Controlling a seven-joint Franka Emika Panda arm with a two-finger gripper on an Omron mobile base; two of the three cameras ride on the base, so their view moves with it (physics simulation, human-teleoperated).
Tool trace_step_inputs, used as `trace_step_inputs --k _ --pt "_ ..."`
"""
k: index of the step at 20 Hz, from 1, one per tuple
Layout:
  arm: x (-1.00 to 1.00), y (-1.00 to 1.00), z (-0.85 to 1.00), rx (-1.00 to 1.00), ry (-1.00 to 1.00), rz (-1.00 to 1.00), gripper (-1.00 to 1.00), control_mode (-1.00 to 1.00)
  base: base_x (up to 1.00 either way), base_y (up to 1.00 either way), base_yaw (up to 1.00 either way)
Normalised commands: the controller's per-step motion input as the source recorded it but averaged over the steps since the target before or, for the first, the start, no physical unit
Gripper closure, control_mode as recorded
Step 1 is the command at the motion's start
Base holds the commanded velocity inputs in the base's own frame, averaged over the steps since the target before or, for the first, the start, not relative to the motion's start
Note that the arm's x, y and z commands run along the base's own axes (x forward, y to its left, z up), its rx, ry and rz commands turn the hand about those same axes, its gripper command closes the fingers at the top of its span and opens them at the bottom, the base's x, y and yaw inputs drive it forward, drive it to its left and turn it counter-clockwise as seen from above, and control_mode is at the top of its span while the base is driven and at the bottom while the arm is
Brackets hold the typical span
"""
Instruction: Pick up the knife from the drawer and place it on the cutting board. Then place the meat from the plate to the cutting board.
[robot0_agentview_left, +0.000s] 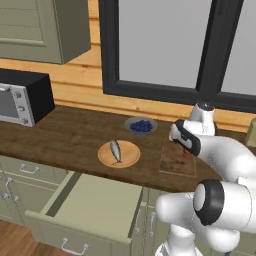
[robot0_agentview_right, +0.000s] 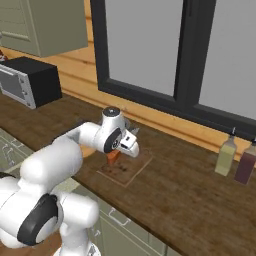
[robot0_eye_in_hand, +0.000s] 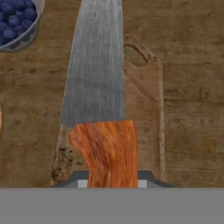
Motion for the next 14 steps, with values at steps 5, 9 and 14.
trace_step_inputs --k 5,9,14 --pt "0.15 -0.35 -0.34 0.00 0.13 -0.02 1.00 -1.00 0.00 0.00 0.00" --pt "0.00 -0.36 -0.44 0.00 0.02 0.00 1.00 -1.00 0.00 0.00 0.00" --pt "0.00 -0.11 -0.66 0.00 -0.04 0.00 1.00 -1.00 0.00 0.00 0.00"
